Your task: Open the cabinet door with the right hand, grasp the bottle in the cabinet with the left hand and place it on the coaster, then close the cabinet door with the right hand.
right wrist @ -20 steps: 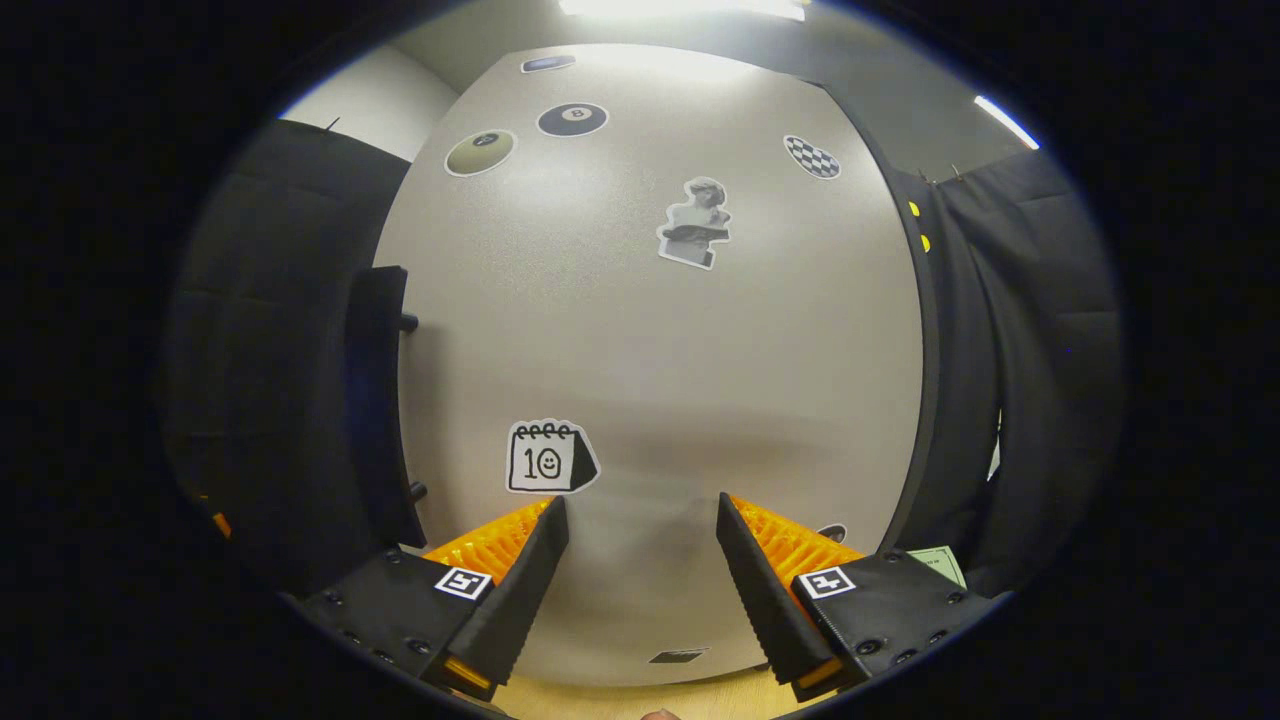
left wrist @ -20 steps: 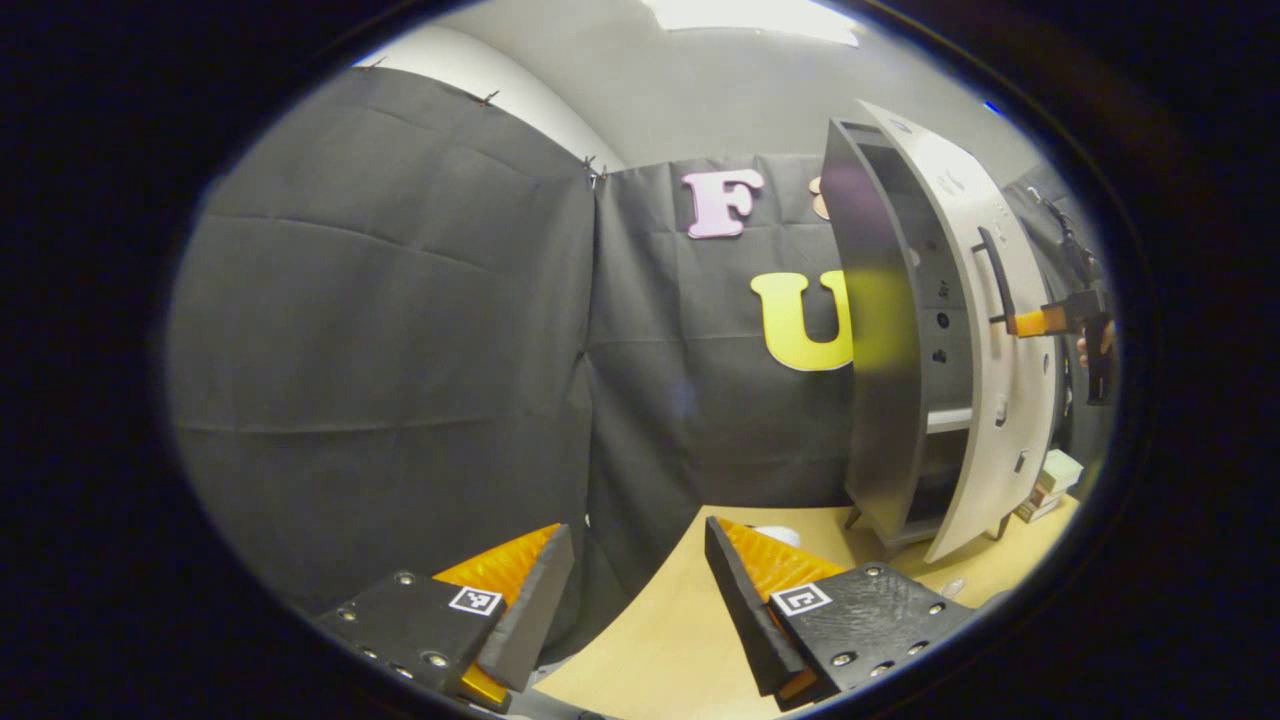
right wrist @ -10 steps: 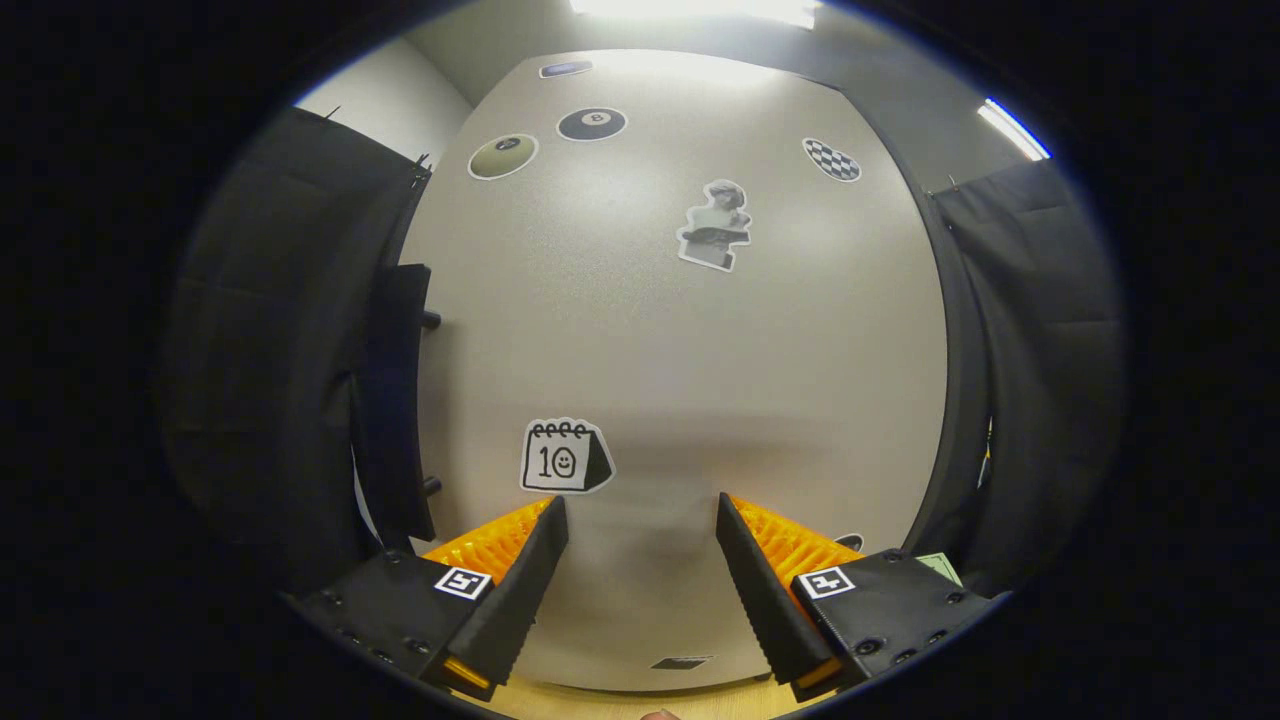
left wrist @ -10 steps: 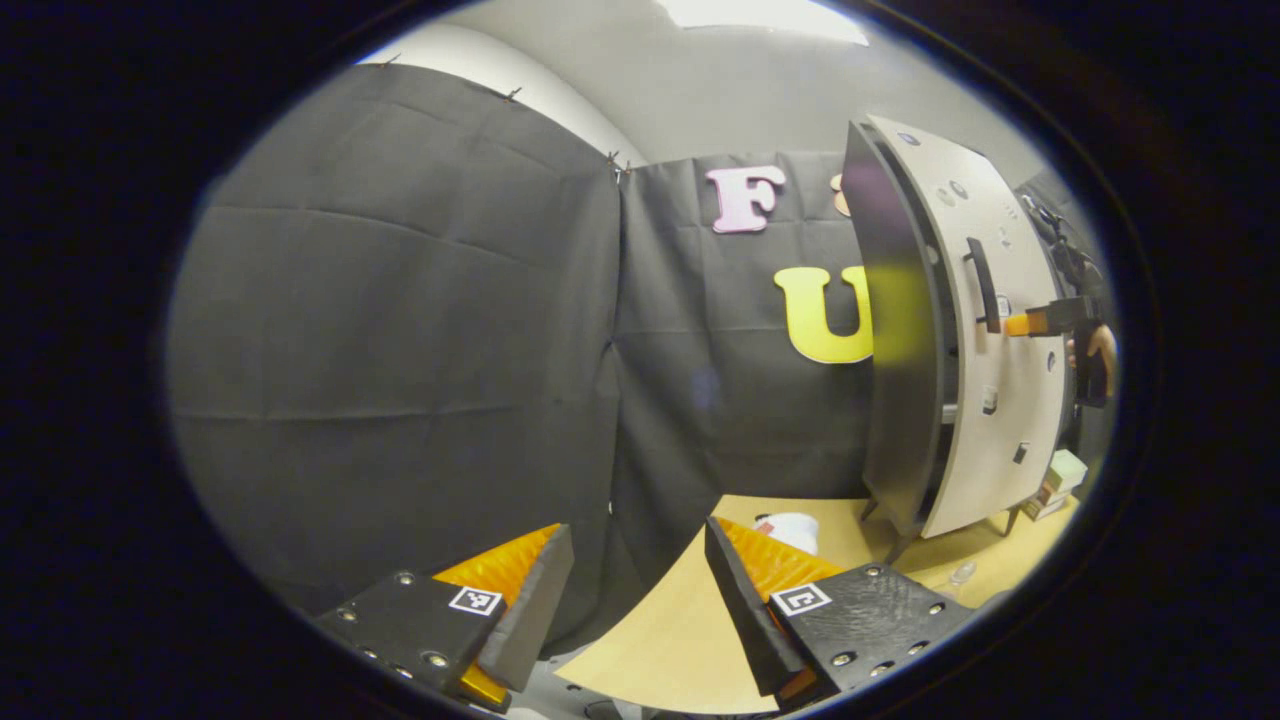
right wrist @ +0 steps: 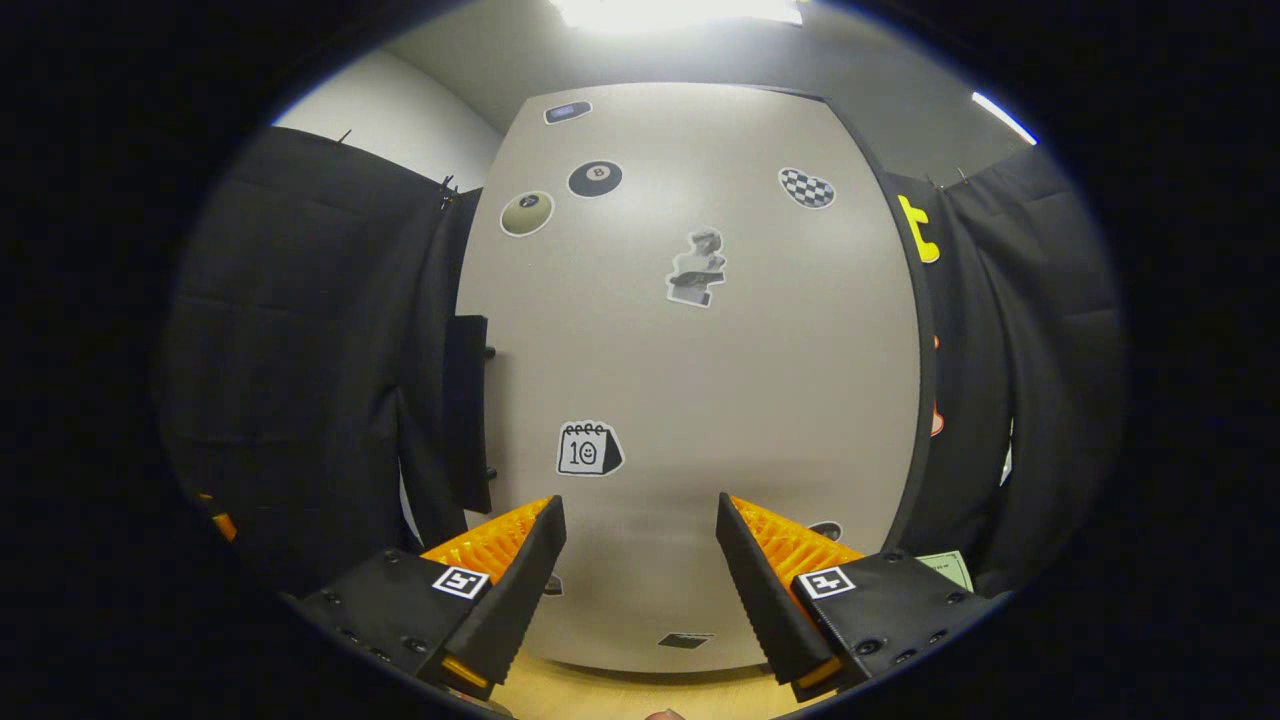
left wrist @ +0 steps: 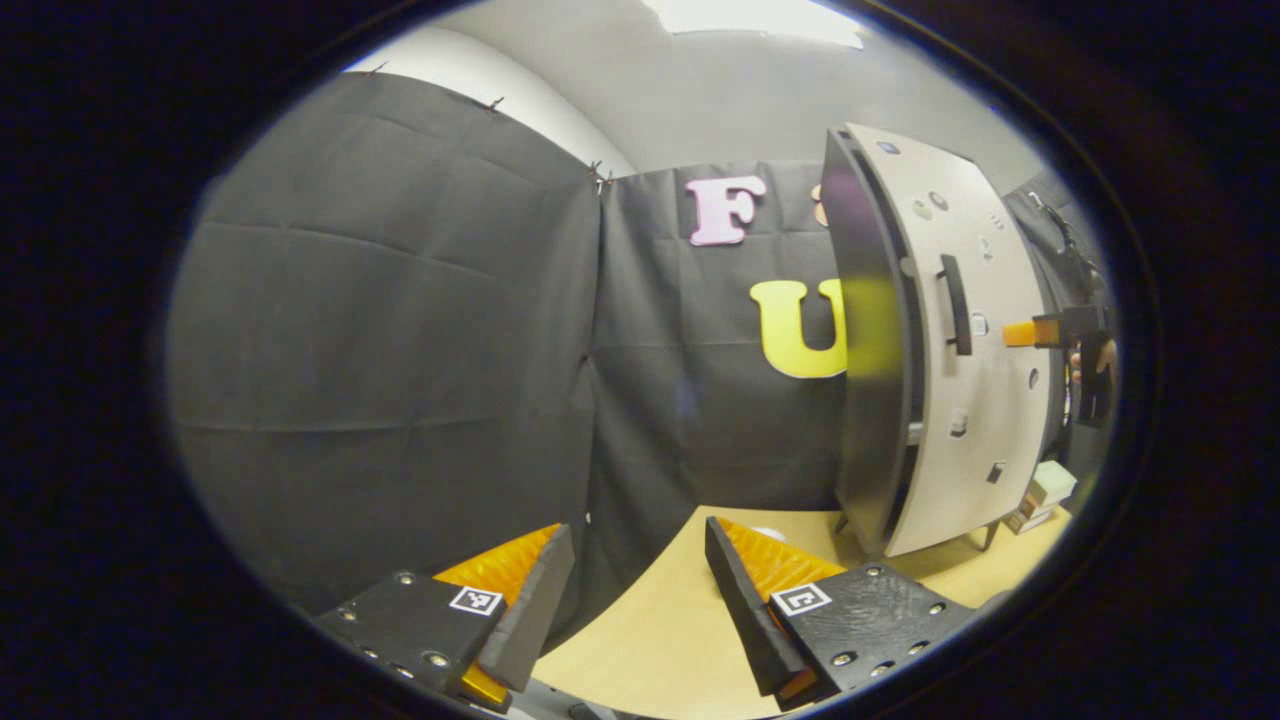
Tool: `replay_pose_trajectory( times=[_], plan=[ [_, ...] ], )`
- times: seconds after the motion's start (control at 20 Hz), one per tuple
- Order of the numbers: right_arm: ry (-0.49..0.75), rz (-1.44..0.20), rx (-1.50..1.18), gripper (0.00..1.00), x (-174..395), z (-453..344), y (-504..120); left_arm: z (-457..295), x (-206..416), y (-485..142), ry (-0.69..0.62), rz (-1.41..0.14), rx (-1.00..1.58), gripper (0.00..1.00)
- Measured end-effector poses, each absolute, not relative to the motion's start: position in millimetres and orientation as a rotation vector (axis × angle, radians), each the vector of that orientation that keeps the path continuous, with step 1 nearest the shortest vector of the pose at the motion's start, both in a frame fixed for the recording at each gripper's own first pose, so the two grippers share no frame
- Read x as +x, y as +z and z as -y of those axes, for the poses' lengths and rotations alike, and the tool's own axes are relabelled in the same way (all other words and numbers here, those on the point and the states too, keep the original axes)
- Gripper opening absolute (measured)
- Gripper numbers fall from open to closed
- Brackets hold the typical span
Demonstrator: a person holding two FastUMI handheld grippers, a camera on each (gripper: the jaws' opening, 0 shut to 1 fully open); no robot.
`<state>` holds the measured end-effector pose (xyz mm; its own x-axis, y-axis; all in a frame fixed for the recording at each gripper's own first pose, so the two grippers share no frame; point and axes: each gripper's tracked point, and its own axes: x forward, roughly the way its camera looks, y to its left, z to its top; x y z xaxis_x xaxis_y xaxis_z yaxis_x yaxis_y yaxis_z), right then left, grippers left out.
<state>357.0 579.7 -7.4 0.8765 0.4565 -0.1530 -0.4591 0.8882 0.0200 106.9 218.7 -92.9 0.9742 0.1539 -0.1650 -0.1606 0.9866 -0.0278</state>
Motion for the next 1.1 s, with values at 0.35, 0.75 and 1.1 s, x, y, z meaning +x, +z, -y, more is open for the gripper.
replay_pose_trajectory(
  times=[0.35,0.75,1.1],
  plan=[
    [0.437,-0.119,-0.004,0.96,324,-482,20,-134,130,-56,0.068,-0.118,-0.027,0.8],
    [0.317,-0.111,0.01,0.96,298,-344,32,-41,129,-3,-0.029,-0.081,-0.031,0.8],
    [0.268,-0.109,-0.055,0.96,264,-247,28,17,110,30,-0.049,-0.051,0.003,0.81]
  ],
)
